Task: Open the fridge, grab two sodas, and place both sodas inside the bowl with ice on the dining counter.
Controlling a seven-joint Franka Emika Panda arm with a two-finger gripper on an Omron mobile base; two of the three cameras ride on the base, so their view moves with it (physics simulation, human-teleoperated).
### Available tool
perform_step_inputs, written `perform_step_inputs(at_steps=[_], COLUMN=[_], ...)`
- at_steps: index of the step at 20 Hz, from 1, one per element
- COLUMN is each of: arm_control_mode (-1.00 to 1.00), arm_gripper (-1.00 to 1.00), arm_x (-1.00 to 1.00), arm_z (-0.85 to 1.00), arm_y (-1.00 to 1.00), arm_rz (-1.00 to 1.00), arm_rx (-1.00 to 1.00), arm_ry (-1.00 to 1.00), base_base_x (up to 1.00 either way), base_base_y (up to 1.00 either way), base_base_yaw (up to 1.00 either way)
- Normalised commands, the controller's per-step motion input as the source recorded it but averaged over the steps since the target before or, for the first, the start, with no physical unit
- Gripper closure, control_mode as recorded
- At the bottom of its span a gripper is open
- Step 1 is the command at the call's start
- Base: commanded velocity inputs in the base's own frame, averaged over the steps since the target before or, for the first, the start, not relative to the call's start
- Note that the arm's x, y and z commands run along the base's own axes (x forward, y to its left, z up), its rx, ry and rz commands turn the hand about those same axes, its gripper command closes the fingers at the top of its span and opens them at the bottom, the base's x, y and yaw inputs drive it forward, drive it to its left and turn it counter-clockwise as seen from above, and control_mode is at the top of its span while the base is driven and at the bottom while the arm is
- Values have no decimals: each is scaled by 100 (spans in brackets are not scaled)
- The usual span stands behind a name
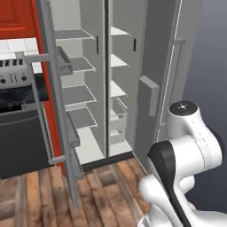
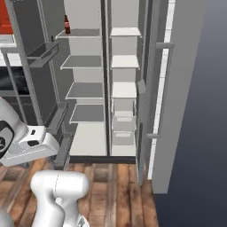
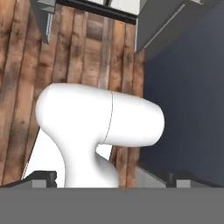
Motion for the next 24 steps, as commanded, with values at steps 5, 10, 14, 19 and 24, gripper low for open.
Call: perform_step_inputs(at_steps=[5,10,14,19,24], arm_control_mode=[100,100,100,100,100], arm_gripper=[-100,-100,-100,-100,-100], arm_x=[0,0,0,0,0], arm_z=[0,0,0,0,0], arm_y=[0,0,0,0,0], arm_rz=[0,0,0,0,0], arm_rx=[0,0,0,0,0], arm_ry=[0,0,0,0,0], base_base_x=[79,79,72,65,55], base_base_y=[-18,-21,-32,-33,-36], base_base_yaw=[16,14,16,16,17])
